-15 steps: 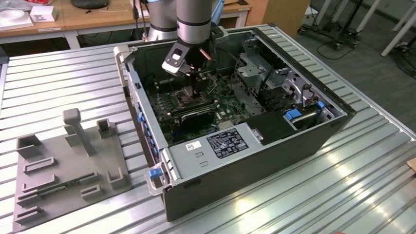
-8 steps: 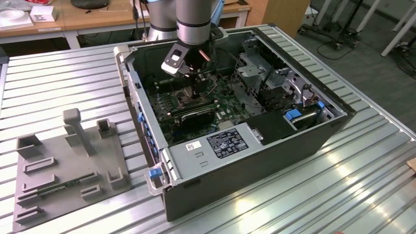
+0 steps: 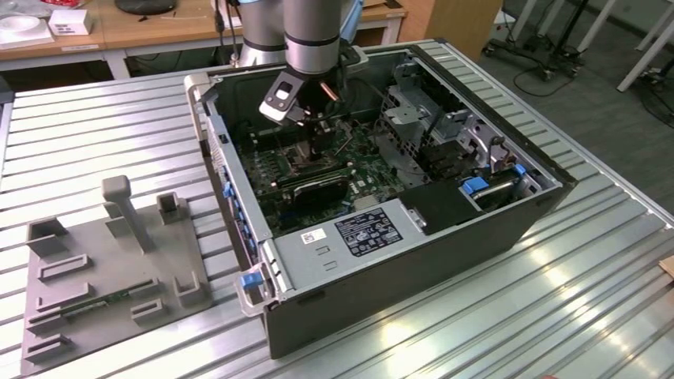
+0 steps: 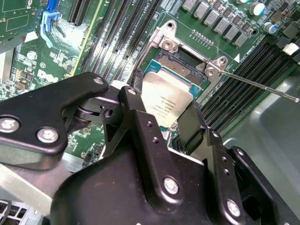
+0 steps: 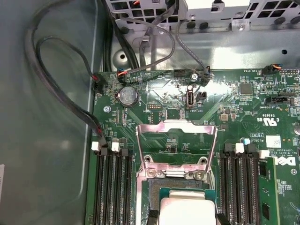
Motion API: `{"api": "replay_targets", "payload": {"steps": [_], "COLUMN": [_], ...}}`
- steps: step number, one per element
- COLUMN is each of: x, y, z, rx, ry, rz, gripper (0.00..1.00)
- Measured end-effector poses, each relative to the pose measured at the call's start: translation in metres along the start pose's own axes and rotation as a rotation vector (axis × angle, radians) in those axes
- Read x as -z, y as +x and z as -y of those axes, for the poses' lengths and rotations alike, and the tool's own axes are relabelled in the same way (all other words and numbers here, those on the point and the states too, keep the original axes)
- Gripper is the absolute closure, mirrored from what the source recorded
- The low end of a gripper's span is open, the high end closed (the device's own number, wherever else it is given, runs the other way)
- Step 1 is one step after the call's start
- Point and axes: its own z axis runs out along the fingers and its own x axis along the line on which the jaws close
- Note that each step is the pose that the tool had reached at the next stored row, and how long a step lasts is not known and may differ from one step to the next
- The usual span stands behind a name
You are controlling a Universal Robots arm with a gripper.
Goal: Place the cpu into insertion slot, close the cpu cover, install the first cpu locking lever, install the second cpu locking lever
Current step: 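Place the cpu into insertion slot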
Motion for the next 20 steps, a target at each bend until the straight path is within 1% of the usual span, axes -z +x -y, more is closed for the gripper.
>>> {"api": "replay_targets", "payload": {"steps": [4, 5, 8, 9, 15, 20], "x": [-0.0001, -0.0001, -0.0004, -0.0006, -0.0059, -0.0083], "y": [0.0000, 0.0001, 0.0013, 0.0018, 0.0045, 0.0049], "z": [0.0001, 0.0001, 0.0003, 0.0003, 0.0006, 0.0008], "rx": [-0.001, -0.001, -0.001, -0.001, -0.001, -0.001], "ry": [0.0000, 0.0001, 0.0000, 0.0000, 0.0001, 0.0000], "rz": [-0.0003, -0.0014, -0.0084, -0.0092, -0.0096, -0.0103], "gripper": [0.46, 0.46, 0.46, 0.46, 0.46, 0.46]}}
